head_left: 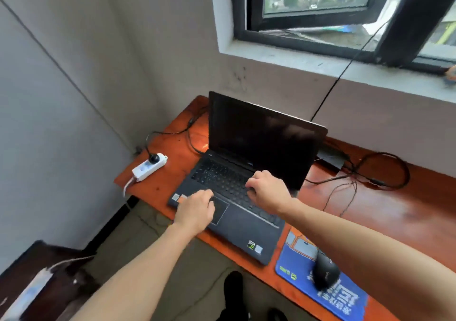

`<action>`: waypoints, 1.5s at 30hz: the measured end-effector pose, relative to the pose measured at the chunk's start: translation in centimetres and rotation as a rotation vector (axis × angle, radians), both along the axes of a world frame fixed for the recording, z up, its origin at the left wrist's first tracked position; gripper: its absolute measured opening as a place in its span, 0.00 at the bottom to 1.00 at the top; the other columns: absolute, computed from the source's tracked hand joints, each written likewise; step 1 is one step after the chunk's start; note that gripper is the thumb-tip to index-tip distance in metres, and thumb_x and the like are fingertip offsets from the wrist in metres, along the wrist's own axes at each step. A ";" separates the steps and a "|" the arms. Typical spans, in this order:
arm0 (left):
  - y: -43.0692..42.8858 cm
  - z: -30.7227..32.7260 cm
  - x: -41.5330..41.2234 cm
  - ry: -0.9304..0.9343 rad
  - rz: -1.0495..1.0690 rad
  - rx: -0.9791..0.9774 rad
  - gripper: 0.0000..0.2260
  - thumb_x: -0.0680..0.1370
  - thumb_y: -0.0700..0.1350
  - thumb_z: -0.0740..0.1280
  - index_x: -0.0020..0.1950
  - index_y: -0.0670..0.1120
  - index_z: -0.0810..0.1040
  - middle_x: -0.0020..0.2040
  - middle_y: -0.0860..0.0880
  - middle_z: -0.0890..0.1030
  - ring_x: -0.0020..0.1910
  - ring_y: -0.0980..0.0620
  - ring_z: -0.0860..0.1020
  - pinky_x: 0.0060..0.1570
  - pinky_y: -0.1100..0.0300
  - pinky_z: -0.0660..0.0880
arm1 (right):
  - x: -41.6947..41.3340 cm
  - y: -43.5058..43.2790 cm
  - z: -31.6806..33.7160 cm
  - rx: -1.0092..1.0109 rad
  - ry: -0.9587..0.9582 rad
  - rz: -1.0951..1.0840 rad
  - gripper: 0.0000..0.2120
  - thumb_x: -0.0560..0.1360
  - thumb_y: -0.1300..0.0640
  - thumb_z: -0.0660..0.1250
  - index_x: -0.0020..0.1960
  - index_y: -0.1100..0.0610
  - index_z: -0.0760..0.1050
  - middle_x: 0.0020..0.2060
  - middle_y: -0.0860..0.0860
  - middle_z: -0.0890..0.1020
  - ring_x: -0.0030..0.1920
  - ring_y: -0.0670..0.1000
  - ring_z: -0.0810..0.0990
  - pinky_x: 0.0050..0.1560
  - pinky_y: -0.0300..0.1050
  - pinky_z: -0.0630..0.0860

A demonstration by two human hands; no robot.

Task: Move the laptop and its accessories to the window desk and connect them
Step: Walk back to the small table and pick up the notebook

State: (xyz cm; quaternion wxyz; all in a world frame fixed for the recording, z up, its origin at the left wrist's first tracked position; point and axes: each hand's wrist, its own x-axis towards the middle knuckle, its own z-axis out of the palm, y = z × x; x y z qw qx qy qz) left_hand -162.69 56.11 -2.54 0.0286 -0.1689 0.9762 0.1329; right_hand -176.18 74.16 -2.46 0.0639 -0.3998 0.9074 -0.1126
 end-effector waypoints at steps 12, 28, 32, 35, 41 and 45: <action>-4.1 2.3 33.6 0.012 0.730 -0.034 0.10 0.78 0.48 0.60 0.56 0.49 0.75 0.50 0.50 0.81 0.51 0.45 0.79 0.46 0.54 0.74 | 23.9 -17.1 2.9 -0.047 -0.046 0.711 0.14 0.76 0.51 0.62 0.59 0.53 0.77 0.56 0.53 0.77 0.58 0.55 0.76 0.50 0.48 0.75; -7.4 3.2 74.9 -0.047 1.354 -0.039 0.09 0.78 0.48 0.58 0.55 0.47 0.75 0.49 0.50 0.81 0.47 0.47 0.79 0.42 0.55 0.75 | 65.7 -34.3 2.3 0.049 -0.091 1.327 0.14 0.76 0.48 0.61 0.60 0.48 0.76 0.55 0.49 0.79 0.55 0.56 0.79 0.49 0.48 0.75; -7.6 2.3 80.4 -0.056 1.505 -0.009 0.11 0.79 0.49 0.59 0.58 0.49 0.75 0.52 0.49 0.82 0.50 0.48 0.80 0.46 0.56 0.75 | 72.7 -38.8 1.9 0.095 -0.052 1.473 0.17 0.77 0.47 0.60 0.64 0.48 0.74 0.58 0.49 0.78 0.56 0.56 0.79 0.51 0.46 0.74; -9.4 1.8 86.2 -0.076 1.634 -0.004 0.11 0.79 0.49 0.59 0.58 0.49 0.75 0.53 0.49 0.82 0.51 0.48 0.79 0.46 0.57 0.73 | 80.3 -43.3 1.5 0.088 -0.029 1.617 0.18 0.78 0.47 0.60 0.66 0.49 0.73 0.60 0.49 0.78 0.57 0.55 0.78 0.53 0.46 0.74; -14.3 3.1 96.2 -0.022 1.898 -0.001 0.13 0.78 0.50 0.59 0.60 0.50 0.75 0.53 0.49 0.82 0.52 0.47 0.79 0.47 0.56 0.73 | 94.5 -51.5 2.6 0.083 0.010 1.835 0.17 0.78 0.47 0.61 0.66 0.49 0.73 0.60 0.49 0.78 0.58 0.53 0.78 0.55 0.49 0.76; -14.9 3.9 101.3 0.078 2.068 0.018 0.13 0.78 0.49 0.60 0.60 0.49 0.75 0.51 0.49 0.82 0.50 0.47 0.79 0.47 0.56 0.75 | 103.0 -54.7 3.8 0.116 0.018 1.971 0.15 0.78 0.49 0.63 0.64 0.47 0.75 0.60 0.47 0.78 0.60 0.52 0.77 0.59 0.51 0.75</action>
